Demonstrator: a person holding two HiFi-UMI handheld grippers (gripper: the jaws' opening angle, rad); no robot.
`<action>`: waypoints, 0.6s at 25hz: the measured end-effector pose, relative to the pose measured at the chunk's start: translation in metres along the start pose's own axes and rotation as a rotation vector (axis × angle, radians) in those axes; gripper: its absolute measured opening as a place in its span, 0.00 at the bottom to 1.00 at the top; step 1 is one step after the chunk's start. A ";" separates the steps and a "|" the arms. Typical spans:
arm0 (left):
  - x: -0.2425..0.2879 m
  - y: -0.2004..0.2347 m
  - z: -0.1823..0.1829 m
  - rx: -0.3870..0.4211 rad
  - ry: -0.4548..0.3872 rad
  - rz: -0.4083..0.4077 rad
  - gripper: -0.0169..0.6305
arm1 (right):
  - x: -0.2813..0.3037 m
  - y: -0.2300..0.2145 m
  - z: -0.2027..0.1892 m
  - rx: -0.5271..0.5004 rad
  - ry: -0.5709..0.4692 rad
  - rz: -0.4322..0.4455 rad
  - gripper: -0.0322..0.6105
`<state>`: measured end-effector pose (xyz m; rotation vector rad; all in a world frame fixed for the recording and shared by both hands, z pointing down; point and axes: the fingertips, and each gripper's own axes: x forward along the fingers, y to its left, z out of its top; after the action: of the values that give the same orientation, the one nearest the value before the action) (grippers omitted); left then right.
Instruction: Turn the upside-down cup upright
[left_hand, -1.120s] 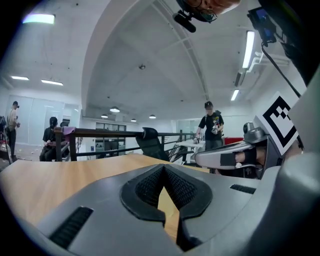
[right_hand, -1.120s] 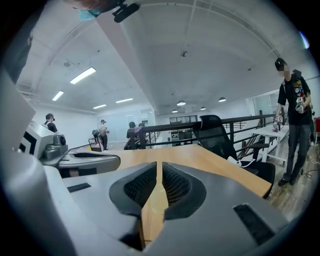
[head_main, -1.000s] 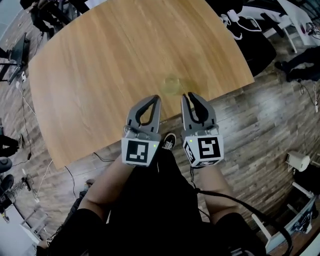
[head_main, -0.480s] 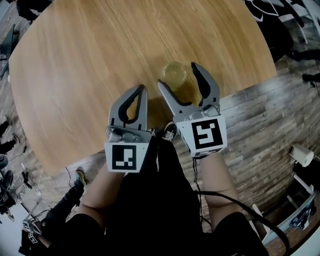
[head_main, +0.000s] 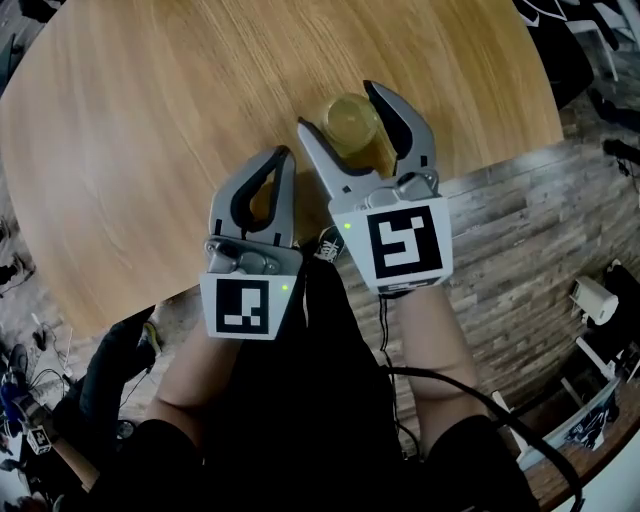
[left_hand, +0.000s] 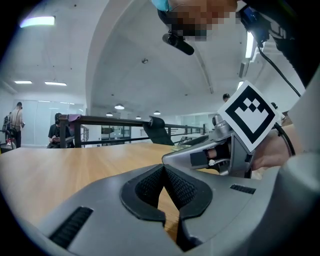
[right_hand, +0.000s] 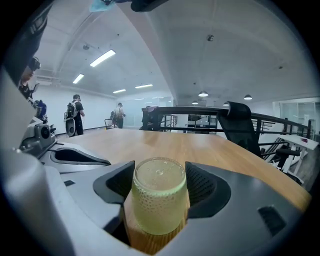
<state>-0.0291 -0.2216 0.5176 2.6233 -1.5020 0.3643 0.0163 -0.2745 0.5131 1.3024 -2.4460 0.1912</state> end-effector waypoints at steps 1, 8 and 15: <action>0.000 0.000 0.000 0.001 -0.005 0.000 0.04 | 0.000 0.000 0.000 0.005 -0.003 0.002 0.53; 0.004 -0.012 0.000 0.097 -0.014 -0.082 0.24 | -0.015 -0.011 0.022 0.065 -0.058 -0.005 0.53; 0.020 -0.040 0.015 0.134 -0.015 -0.209 0.61 | -0.043 -0.004 0.063 0.103 -0.100 0.071 0.53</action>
<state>0.0174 -0.2211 0.5096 2.8586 -1.2314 0.4398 0.0255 -0.2609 0.4378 1.2968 -2.6003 0.2804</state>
